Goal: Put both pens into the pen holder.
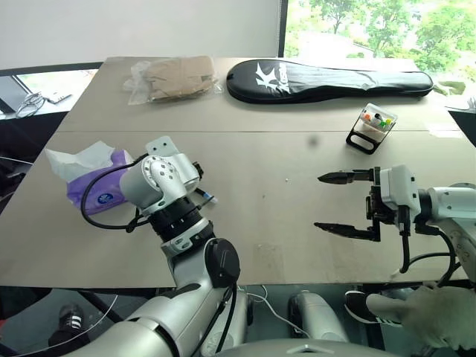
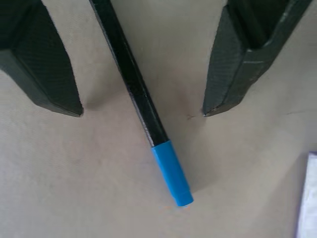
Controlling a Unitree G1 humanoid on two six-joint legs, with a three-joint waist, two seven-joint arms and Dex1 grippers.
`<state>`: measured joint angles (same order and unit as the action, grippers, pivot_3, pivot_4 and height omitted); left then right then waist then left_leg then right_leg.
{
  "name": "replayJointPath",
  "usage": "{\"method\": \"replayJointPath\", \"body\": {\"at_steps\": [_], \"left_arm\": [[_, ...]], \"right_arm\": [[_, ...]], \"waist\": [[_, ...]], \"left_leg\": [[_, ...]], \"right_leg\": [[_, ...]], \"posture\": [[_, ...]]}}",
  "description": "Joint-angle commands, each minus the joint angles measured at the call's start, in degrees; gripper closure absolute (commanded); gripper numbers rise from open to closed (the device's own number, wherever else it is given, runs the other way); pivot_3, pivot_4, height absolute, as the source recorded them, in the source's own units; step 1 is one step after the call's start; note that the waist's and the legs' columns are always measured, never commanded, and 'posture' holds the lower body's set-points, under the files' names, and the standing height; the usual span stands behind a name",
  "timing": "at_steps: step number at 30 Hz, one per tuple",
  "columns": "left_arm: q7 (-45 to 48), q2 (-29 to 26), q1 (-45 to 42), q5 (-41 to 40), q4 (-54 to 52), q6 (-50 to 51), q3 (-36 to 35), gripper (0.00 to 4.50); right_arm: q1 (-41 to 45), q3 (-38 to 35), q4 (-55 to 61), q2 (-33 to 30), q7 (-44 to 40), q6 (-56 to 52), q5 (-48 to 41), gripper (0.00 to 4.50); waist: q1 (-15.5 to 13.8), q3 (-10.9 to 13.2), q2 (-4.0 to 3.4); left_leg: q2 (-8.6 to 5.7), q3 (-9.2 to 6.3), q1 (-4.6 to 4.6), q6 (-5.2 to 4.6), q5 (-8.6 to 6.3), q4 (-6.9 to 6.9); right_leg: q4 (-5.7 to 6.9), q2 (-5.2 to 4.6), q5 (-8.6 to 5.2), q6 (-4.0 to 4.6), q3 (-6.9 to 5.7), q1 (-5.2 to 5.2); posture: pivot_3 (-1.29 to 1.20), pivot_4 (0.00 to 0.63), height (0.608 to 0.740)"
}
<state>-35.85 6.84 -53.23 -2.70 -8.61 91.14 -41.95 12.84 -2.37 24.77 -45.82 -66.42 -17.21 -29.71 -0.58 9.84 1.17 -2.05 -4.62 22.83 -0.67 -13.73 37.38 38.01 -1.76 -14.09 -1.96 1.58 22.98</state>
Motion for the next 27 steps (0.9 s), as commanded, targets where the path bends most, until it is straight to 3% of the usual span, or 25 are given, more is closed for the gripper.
{"method": "replayJointPath", "body": {"at_steps": [1,3,5,7,9,13,19,22,27], "left_arm": [[2.15,0.28,1.56,1.59,0.92,1.36,0.01,2.59],[4.3,-0.6,2.61,1.25,0.8,1.36,0.8,3.71],[8.78,-2.12,5.0,-2.45,-0.39,1.36,3.12,4.41],[15.86,-6.97,9.22,-7.72,-4.22,1.36,9.75,4.47],[28.75,-9.8,11.33,-19.48,-10.17,1.36,10.26,4.47],[54.94,-26.58,20.51,-27.94,-22.33,-15.66,26.09,4.47],[74.11,-38.92,24.86,-22.04,-23.03,-46.18,40.21,4.47],[76.78,-39.4,24.73,-19.31,-20.27,-55.35,43.18,4.47],[78.4,-39.49,25.7,-15.82,-17.87,-64.79,44.92,4.47]], "right_arm": [[0.53,-0.14,0.86,0.01,0.68,0.08,-0.26,0.0],[0.75,0.29,1.25,0.6,2.39,-1.44,-0.34,0.0],[1.66,1.08,1.51,1.36,5.26,-4.26,-0.14,0.0],[3.1,1.95,2.32,1.93,8.71,-8.79,-0.5,0.0],[6.02,2.73,3.42,3.41,13.9,-15.58,-1.75,0.0],[14.29,1.57,1.9,11.21,23.56,-31.04,-12.17,0.0],[26.02,-1.68,-5.56,23.51,36.66,-44.57,-20.64,0.0],[31.12,-5.92,-8.35,29.2,42.41,-48.28,-26.78,0.0],[33.49,-9.27,-8.31,31.56,48.22,-53.06,-34.55,0.0]], "waist": [[-0.15,-0.02,-0.03],[-0.22,-0.05,-0.06],[-0.32,-0.15,-0.19],[-0.29,-0.26,-0.4],[-0.16,-0.25,-0.4],[1.0,-0.01,-0.05],[1.18,-0.07,-0.2],[1.16,-0.06,-0.21],[1.23,-0.07,-0.21]], "left_leg": [[0.0,0.0,0.0,0.0,0.0,0.0],[0.0,-0.01,-0.03,0.0,0.0,0.0],[0.0,-0.04,-0.06,0.03,0.02,0.0],[-0.01,-0.07,-0.1,0.08,0.05,0.01],[-0.02,-0.08,-0.13,0.13,0.08,0.0],[0.04,-0.14,0.06,0.21,0.13,-0.01],[0.03,-0.05,0.07,0.21,0.15,-0.25],[0.03,-0.1,0.18,0.19,0.15,-0.28],[0.03,-0.1,0.59,0.14,0.14,-0.23]], "right_leg": [[0.0,0.0,0.0,0.0,0.0,0.0],[0.02,0.0,0.0,0.0,-0.01,-0.01],[0.05,-0.01,0.0,0.0,-0.04,-0.03],[0.08,-0.02,0.0,0.01,-0.05,-0.06],[0.16,-0.03,0.0,0.01,-0.04,-0.05],[0.21,0.01,0.01,0.07,-0.06,0.15],[-0.01,-0.06,0.03,0.15,0.26,0.18],[-0.01,-0.04,0.03,0.16,0.23,0.28],[0.02,-0.03,0.04,0.14,0.21,0.67]], "posture": [[0.0,0.15,0.74],[0.0,0.15,0.74],[0.0,0.15,0.74],[0.0,0.15,0.74],[0.0,0.15,0.74],[0.0,0.15,0.74],[0.0,0.15,0.74],[0.0,0.15,0.74],[0.0,0.15,0.74]]}}
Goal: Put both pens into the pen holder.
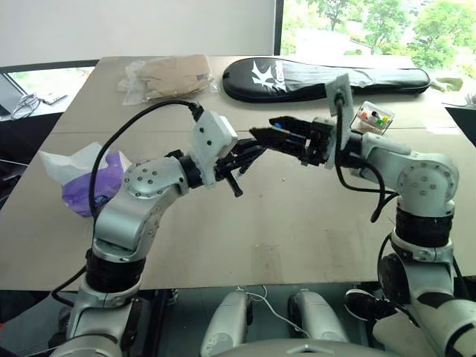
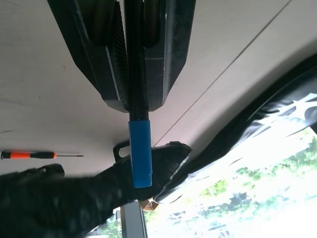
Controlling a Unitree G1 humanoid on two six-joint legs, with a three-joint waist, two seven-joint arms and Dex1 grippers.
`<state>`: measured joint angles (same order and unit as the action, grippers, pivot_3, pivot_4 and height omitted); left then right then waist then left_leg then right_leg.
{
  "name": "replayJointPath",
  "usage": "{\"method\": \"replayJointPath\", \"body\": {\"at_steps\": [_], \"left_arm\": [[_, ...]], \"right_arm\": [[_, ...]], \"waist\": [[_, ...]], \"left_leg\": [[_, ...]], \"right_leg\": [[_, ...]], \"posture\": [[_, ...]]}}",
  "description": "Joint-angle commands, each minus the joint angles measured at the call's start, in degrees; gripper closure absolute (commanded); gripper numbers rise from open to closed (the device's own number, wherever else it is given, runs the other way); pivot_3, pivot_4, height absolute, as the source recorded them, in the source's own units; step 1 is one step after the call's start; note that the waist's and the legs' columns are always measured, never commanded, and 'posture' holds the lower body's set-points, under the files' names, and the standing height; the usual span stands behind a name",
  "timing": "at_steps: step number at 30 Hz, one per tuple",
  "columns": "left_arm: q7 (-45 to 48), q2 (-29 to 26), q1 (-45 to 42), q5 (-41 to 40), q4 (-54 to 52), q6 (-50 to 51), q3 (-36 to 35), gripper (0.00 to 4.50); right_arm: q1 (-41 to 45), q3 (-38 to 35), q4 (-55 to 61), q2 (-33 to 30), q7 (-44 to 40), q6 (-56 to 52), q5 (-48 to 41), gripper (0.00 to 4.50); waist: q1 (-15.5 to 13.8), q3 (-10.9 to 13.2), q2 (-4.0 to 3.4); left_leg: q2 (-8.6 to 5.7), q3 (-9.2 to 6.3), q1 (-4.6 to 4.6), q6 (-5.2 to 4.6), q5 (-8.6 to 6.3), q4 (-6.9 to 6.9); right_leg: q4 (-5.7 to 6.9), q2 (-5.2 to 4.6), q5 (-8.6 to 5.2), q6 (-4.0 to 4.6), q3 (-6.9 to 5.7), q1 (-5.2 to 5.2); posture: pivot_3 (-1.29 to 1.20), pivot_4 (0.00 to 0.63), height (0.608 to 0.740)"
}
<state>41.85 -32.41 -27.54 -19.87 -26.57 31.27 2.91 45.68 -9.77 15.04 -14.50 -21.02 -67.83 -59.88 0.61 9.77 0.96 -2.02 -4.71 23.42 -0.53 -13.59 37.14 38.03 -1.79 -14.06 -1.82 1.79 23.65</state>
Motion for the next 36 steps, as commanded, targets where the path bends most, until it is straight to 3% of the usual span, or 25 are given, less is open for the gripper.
{"method": "replayJointPath", "body": {"at_steps": [1,2,6,11,12,14,15,16,18,21,31,36], "left_arm": [[0.81,-0.06,0.0,1.71,0.37,-5.98,0.21,4.47],[0.94,0.05,0.0,1.96,0.59,-6.81,0.34,4.47],[0.47,0.88,-0.09,2.55,0.98,-9.06,0.43,4.5],[0.17,1.93,-0.22,1.91,0.51,-9.56,0.42,4.5],[-0.03,2.08,-0.14,1.88,0.46,-9.62,0.31,4.5],[0.31,2.34,-0.03,0.5,0.48,-8.72,-0.16,4.5],[0.6,2.37,-0.01,-0.23,0.5,-8.16,-0.37,4.5],[0.8,2.7,0.16,-3.22,0.02,-5.72,-1.63,3.81],[0.69,2.86,0.54,-6.35,-0.69,-3.04,-3.28,3.29],[-0.99,2.38,1.56,-8.08,-1.05,0.19,-4.49,1.97],[-4.11,2.88,3.72,-9.39,-1.34,4.26,-4.01,1.93],[-4.65,3.76,2.73,-8.01,0.42,2.66,-2.78,1.93]], "right_arm": [[0.71,-1.79,1.54,0.39,3.7,-3.21,-5.4,0.0],[0.75,-1.77,1.6,0.48,4.44,-3.71,-6.22,0.0],[0.43,-0.81,1.64,0.49,6.96,-4.77,-7.1,1.14],[0.12,-0.42,1.37,0.41,8.28,-4.67,-7.74,3.32],[0.13,-0.41,1.34,0.36,8.48,-4.53,-7.78,3.97],[0.18,-0.73,0.96,0.24,8.76,-4.14,-7.89,4.41],[0.19,-0.85,0.83,0.17,8.81,-4.0,-7.97,4.41],[0.07,-1.0,0.98,-0.06,8.82,-3.46,-7.55,4.41],[-0.22,-1.89,1.03,-0.84,8.9,-1.94,-6.29,4.41],[-0.64,-2.73,1.25,-3.7,8.89,2.28,-1.45,4.41],[-2.54,-1.05,1.39,-25.54,6.75,17.72,24.04,4.41],[-2.07,0.48,0.54,-26.34,8.38,21.89,31.12,4.41]], "waist": [[0.1,0.0,0.0],[0.16,0.0,0.0],[0.23,0.0,-0.01],[0.29,0.0,-0.01],[0.29,0.0,-0.01],[0.31,0.0,-0.01],[0.34,0.0,-0.01],[0.36,0.0,-0.01],[0.42,0.0,-0.01],[0.41,0.0,-0.01],[0.2,0.01,-0.01],[0.42,0.01,-0.02]], "left_leg": [[0.0,-0.01,0.1,-0.02,-0.01,0.04],[0.0,-0.02,0.2,-0.04,-0.02,0.07],[0.0,-0.03,0.29,-0.1,-0.05,0.09],[0.0,-0.04,0.28,-0.24,-0.12,0.13],[0.0,-0.04,0.28,-0.24,-0.12,0.14],[0.0,-0.04,0.28,-0.23,-0.12,0.14],[0.0,-0.04,0.28,-0.23,-0.12,0.15],[0.0,-0.04,0.28,-0.23,-0.12,0.15],[0.02,-0.04,0.28,-0.24,-0.12,0.15],[0.03,-0.05,0.28,-0.25,-0.13,0.17],[0.03,-0.04,0.28,-0.22,-0.11,0.23],[0.08,0.1,0.22,-0.22,-0.11,0.22]], "right_leg": [[0.0,0.0,0.0,0.0,-0.02,0.08],[0.01,0.0,0.0,-0.01,-0.03,0.16],[0.04,0.01,0.01,-0.01,-0.07,0.25],[0.07,0.05,0.01,-0.01,-0.21,0.23],[0.07,0.05,0.01,-0.02,-0.23,0.23],[0.08,0.06,0.01,-0.02,-0.27,0.23],[0.08,0.07,0.01,-0.02,-0.28,0.23],[0.08,0.07,0.01,-0.02,-0.28,0.23],[0.09,0.09,0.01,-0.02,-0.29,0.23],[0.09,0.1,0.01,-0.02,-0.31,0.23],[0.07,0.11,0.0,-0.03,-0.34,0.17],[0.08,0.15,0.01,-0.03,-0.19,0.16]], "posture": [[0.0,0.15,0.74],[0.0,0.15,0.74],[0.0,0.15,0.74],[0.0,0.15,0.74],[0.0,0.15,0.74],[0.0,0.15,0.74],[0.0,0.15,0.74],[0.0,0.15,0.74],[0.0,0.15,0.74],[0.0,0.15,0.74],[0.0,0.15,0.74],[0.0,0.15,0.74]]}}
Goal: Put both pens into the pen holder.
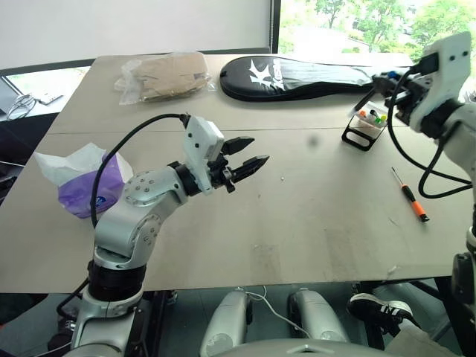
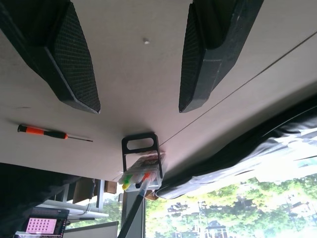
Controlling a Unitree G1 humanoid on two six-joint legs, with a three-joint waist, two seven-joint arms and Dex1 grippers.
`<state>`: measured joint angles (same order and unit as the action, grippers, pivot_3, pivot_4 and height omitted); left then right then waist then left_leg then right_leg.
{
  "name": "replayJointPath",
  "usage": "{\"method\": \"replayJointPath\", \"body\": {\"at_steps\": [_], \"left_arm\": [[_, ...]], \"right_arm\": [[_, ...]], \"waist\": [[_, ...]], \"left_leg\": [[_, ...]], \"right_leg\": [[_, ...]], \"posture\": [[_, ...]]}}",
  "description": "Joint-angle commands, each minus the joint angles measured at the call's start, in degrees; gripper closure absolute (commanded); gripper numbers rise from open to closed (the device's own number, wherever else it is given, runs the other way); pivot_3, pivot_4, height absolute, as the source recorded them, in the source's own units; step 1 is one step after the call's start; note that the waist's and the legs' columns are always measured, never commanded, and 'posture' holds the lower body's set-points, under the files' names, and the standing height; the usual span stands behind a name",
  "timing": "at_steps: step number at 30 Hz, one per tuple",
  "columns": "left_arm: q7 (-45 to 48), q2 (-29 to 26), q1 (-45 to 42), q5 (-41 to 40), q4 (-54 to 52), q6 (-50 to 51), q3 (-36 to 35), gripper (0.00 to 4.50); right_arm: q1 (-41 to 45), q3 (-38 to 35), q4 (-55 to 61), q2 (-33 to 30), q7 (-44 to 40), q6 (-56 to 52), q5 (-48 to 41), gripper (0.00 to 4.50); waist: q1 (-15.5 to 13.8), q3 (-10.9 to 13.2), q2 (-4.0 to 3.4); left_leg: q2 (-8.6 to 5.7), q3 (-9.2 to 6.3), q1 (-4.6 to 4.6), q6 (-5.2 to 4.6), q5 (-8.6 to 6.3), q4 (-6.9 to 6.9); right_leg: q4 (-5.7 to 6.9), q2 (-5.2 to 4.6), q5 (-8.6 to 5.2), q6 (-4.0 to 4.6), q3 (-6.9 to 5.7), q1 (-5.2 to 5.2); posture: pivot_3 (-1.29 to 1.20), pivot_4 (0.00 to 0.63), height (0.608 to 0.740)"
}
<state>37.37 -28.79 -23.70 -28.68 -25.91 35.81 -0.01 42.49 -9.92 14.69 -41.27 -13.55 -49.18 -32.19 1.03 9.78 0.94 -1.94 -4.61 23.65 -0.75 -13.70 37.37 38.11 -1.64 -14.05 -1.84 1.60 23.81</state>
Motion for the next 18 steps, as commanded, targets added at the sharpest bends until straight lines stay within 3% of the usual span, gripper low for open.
{"method": "replayJointPath", "body": {"at_steps": [1,11,18], "left_arm": [[-0.1,0.21,-1.34,1.09,0.14,-2.22,0.41,1.93],[0.1,0.01,-0.67,2.14,-0.22,-3.33,0.79,1.93],[-0.4,-0.24,0.44,2.13,-1.3,-3.04,0.13,1.93]], "right_arm": [[1.34,1.28,0.27,1.14,1.37,4.14,4.75,4.41],[1.9,4.42,-5.12,4.25,0.92,9.58,13.26,4.41],[2.59,1.25,-4.1,6.61,0.08,8.63,12.34,4.41]], "waist": [[-0.02,0.0,0.0],[-0.37,0.0,0.0],[-0.17,0.0,0.0]], "left_leg": [[0.0,0.0,0.0,0.0,0.0,0.0],[-0.01,-0.06,0.06,0.13,0.08,0.02],[0.0,-0.03,0.02,0.13,0.07,0.01]], "right_leg": [[0.01,0.0,0.0,0.0,0.0,0.0],[-0.03,-0.02,0.0,0.0,0.0,0.01],[0.0,-0.01,0.0,0.0,0.04,0.01]], "posture": [[0.0,0.15,0.74],[0.0,0.15,0.74],[0.0,0.15,0.74]]}}
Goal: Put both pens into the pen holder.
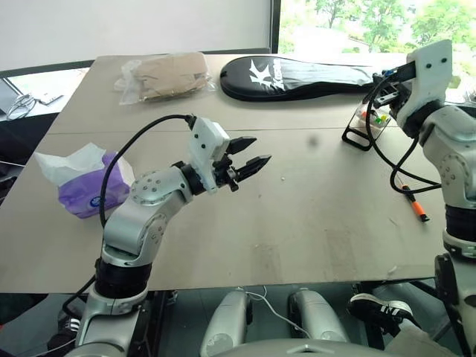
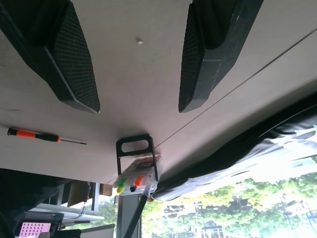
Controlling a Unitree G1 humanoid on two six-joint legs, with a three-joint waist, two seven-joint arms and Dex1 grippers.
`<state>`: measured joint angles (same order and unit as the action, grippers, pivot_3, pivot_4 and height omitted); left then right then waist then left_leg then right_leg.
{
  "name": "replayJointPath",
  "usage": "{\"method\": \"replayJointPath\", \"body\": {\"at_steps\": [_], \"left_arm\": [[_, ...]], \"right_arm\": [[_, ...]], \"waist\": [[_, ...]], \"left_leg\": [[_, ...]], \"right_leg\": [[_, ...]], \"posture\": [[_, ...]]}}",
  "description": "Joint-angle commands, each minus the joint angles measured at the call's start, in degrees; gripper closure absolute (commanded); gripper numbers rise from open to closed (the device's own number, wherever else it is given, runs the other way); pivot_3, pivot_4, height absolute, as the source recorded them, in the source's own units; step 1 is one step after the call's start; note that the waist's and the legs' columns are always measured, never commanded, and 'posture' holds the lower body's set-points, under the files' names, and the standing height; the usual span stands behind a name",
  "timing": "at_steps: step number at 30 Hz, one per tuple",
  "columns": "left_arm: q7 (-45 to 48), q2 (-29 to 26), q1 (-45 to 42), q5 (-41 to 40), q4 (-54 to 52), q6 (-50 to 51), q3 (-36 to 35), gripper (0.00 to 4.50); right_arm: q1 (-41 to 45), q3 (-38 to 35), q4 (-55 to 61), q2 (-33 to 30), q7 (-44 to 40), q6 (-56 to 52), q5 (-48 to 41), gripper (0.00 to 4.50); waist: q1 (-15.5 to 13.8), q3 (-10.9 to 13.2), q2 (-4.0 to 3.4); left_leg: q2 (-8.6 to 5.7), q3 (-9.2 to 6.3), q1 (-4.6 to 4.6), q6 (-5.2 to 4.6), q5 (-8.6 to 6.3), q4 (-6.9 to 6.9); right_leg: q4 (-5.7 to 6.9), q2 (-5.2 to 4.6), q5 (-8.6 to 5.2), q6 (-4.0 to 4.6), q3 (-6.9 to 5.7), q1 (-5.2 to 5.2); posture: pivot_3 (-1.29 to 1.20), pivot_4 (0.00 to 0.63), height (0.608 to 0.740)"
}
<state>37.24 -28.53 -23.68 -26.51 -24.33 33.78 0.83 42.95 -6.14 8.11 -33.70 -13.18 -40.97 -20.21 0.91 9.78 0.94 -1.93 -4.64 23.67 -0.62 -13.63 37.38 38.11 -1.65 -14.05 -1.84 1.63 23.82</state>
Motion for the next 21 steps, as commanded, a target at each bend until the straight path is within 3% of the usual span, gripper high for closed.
{"method": "replayJointPath", "body": {"at_steps": [1,17,21], "left_arm": [[-0.28,-0.53,0.48,-0.05,-2.93,-1.01,-0.74,1.93],[0.43,-0.23,1.42,0.02,-3.19,-2.66,-0.51,1.93],[1.87,-0.01,1.92,-2.8,-4.12,-2.27,-1.42,1.93]], "right_arm": [[1.97,-2.43,2.48,-1.19,-0.42,0.41,0.78,4.41],[-1.06,3.46,-2.48,-0.74,-2.58,6.48,10.87,4.41],[-1.58,3.81,-3.64,-0.83,-3.88,8.15,12.35,2.54]], "waist": [[-0.1,0.0,0.0],[-0.11,0.0,0.0],[-0.11,0.0,0.0]], "left_leg": [[0.0,-0.01,0.01,0.0,0.0,0.0],[-0.01,0.01,-0.01,0.0,0.0,0.01],[-0.01,0.01,0.0,0.0,0.0,0.01]], "right_leg": [[0.0,0.0,0.0,0.0,0.0,0.0],[0.0,-0.01,0.0,0.0,-0.01,-0.01],[0.0,-0.01,0.0,0.0,-0.01,0.0]], "posture": [[0.0,0.15,0.74],[0.0,0.15,0.74],[0.0,0.15,0.74]]}}
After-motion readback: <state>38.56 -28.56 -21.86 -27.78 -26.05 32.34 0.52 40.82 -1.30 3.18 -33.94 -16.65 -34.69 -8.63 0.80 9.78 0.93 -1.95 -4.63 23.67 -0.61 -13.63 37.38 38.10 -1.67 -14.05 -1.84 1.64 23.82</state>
